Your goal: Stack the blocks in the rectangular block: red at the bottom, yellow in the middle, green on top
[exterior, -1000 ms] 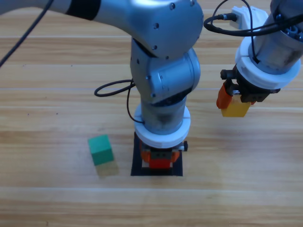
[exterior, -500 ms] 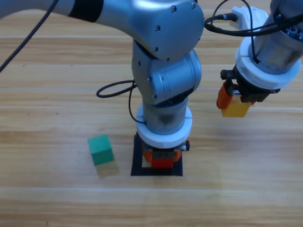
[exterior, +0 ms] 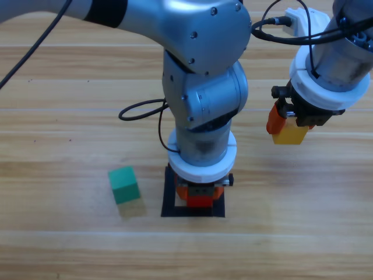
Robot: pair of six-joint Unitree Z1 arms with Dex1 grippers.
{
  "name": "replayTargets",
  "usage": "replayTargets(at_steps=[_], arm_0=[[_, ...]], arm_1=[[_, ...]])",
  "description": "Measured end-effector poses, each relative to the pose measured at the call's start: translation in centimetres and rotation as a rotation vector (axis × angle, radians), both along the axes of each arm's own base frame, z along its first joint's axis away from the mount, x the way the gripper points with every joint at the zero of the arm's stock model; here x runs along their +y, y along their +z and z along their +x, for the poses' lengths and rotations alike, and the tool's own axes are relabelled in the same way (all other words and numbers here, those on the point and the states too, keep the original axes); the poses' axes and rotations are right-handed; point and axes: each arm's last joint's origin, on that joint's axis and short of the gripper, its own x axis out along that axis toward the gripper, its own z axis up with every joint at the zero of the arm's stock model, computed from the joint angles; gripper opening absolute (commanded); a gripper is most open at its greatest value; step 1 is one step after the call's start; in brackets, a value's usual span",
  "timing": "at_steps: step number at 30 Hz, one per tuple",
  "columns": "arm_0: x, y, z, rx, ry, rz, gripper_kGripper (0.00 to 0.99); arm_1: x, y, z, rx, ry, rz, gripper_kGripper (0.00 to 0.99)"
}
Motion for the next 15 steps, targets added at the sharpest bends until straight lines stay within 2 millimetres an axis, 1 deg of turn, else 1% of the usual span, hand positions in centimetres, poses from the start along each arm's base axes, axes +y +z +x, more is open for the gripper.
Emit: replayTargets(at_steps=[15], arm_0=[[0.19,-0.27,0.1,0.002,0.004,0.003,0.232]], arm_1=[[0.0,0.0,0.0,0.0,0.001,0.0,0.163]])
